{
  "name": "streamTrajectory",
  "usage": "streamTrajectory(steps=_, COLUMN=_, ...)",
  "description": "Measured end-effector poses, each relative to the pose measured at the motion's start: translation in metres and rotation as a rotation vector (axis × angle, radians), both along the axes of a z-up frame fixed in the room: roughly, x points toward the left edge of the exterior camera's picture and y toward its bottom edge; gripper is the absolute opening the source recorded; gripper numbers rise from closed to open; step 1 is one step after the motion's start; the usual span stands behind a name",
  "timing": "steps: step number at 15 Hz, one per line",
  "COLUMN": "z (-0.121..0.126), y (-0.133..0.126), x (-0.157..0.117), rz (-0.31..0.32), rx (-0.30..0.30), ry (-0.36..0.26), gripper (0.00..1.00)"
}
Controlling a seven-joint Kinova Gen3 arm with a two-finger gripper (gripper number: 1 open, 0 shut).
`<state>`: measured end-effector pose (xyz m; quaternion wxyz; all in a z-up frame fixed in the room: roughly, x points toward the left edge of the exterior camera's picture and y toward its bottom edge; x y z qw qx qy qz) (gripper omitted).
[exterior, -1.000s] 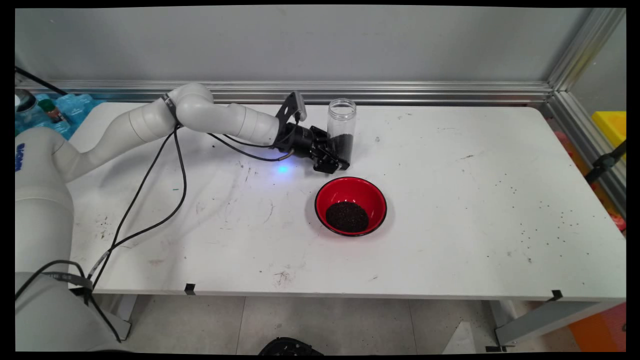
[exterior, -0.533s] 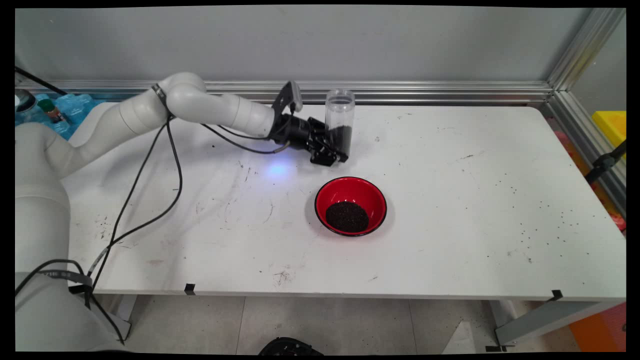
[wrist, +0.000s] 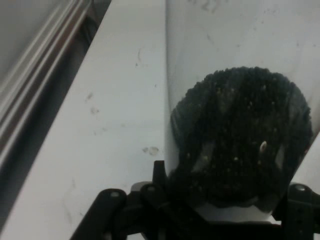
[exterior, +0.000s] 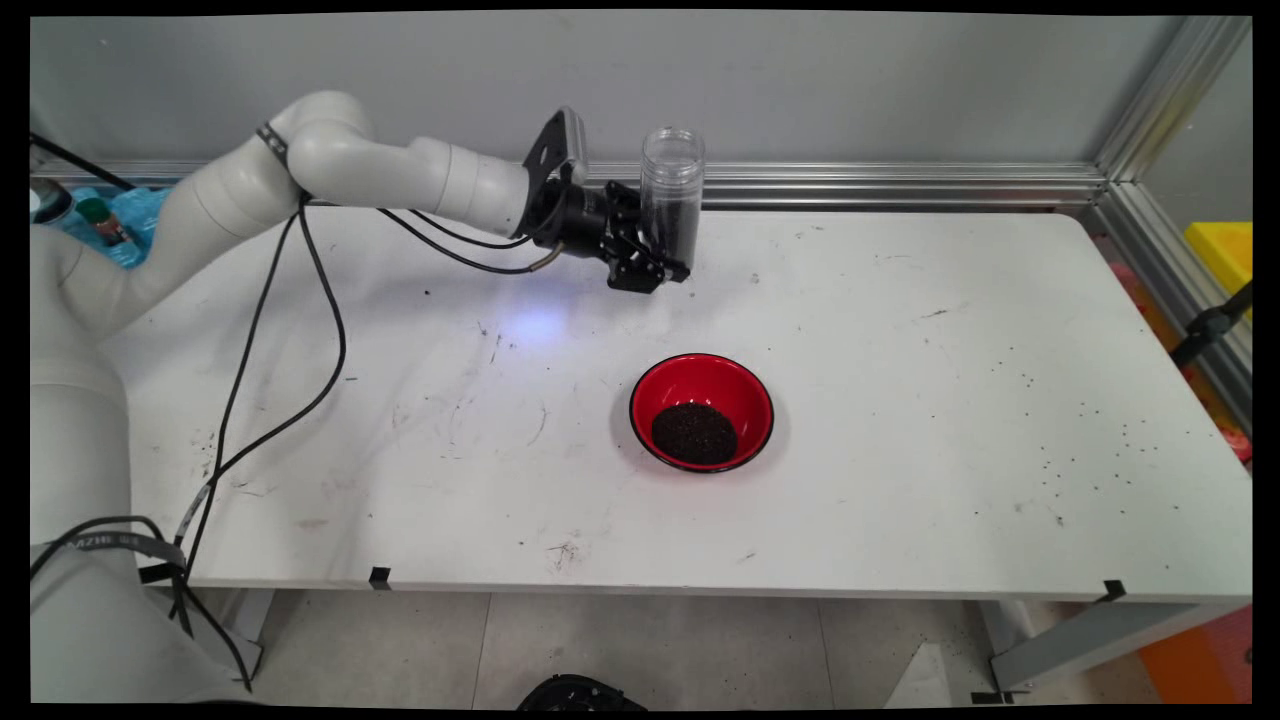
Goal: Pour the black seasoning powder in the red bowl
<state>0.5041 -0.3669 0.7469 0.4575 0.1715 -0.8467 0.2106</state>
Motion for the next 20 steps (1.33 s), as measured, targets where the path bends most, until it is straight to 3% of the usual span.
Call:
streamTrajectory(steps=9, z=0.025, y=0.024, x=-0.014, rz=-0.212, rx=-0.342, ry=-0.182, gripper=0.00)
streamTrajectory(steps=20, z=0.016, y=0.021, x=-0.037, rz=-0.336, rx=-0.685, ry=-0.433, gripper=0.00)
